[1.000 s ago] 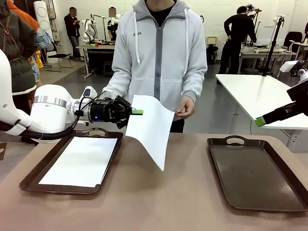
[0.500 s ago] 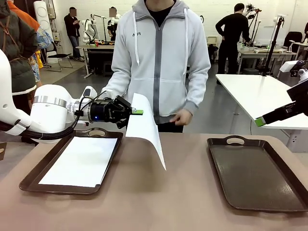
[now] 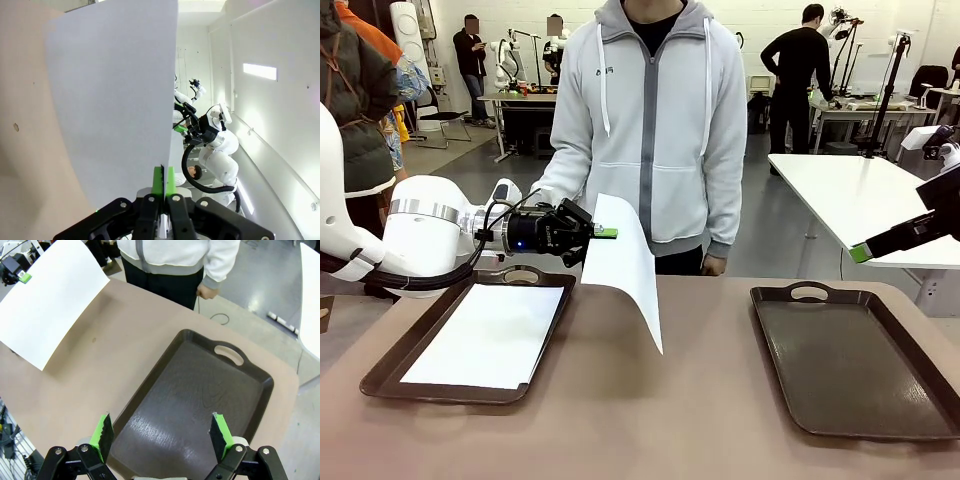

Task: Sort the A4 documents.
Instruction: Place the A4 Paper in the designated Handle tray.

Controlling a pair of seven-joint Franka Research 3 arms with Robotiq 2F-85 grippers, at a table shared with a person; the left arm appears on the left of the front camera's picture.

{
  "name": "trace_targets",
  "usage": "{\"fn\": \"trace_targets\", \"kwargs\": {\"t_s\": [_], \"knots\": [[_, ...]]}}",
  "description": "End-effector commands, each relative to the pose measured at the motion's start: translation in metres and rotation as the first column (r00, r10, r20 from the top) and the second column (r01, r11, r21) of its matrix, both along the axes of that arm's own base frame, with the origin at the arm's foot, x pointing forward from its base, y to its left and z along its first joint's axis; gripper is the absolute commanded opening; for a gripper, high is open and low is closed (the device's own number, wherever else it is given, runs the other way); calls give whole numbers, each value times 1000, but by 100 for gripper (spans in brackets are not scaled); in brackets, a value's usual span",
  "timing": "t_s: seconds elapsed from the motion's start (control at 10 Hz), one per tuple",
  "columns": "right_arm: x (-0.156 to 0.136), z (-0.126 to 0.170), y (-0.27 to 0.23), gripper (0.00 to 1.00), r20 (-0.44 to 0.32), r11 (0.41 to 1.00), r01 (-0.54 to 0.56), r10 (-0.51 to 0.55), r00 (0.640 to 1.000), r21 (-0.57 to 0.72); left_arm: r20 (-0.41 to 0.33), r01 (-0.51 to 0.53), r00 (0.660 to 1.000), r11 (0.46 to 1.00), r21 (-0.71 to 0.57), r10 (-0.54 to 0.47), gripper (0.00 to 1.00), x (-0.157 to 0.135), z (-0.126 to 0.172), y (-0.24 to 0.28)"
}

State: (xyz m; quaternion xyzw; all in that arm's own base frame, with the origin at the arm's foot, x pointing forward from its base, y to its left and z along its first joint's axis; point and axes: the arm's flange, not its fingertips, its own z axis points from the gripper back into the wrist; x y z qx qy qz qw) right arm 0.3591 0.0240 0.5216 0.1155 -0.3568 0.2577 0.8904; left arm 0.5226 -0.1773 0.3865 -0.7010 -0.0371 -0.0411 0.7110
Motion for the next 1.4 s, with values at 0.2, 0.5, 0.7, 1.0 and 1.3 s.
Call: {"fn": "trace_targets", "kwargs": {"t_s": [0.2,0.5,0.7,1.0,1.3], "knots": [[1,-1,0,100,-3,1000,-4,4,1000,4,1,0,1000,1000,-1,0,0,0,1,0],[1,-1,0,100,-3,1000,-4,4,1000,4,1,0,1000,1000,-1,0,0,0,1,0],[1,-1,0,100,-3,1000,-4,4,1000,4,9,36,999,996,78,-37,1,-5,5,13],[1,-1,0,100,-3,1000,-4,4,1000,4,-23,171,985,953,250,-171,1,-23,31,73],[1,-1,0,100,-3,1000,-4,4,1000,4,-63,251,968,897,363,-245,1,-19,34,121]]}}
